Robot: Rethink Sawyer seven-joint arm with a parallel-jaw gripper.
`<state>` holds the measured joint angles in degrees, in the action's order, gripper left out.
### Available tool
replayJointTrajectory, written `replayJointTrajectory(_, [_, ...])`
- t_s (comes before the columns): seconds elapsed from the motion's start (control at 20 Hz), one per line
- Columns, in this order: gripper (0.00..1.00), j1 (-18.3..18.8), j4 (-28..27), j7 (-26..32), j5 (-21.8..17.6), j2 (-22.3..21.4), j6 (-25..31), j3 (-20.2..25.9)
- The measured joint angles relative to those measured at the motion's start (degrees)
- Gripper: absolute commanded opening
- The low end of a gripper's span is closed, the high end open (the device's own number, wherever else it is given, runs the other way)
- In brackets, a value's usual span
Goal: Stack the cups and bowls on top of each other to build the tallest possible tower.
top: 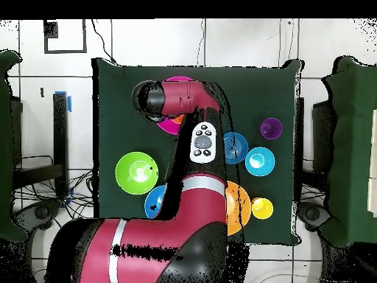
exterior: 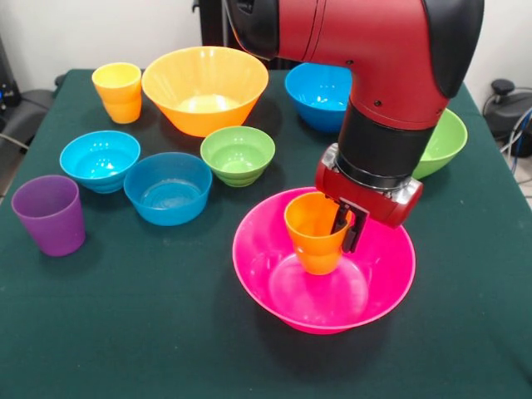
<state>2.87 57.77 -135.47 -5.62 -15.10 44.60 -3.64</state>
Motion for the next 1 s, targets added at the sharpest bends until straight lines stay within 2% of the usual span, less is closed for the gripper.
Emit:
replayJointTrajectory(0.5, [0.00, 0.0, -1.3, 0.0, 0.2, 0.2, 0.0, 0.1])
replayJointTrajectory(1.0, [0.00, 0.0, -8.2, 0.0, 0.3, 2.9, 0.0, 0.2])
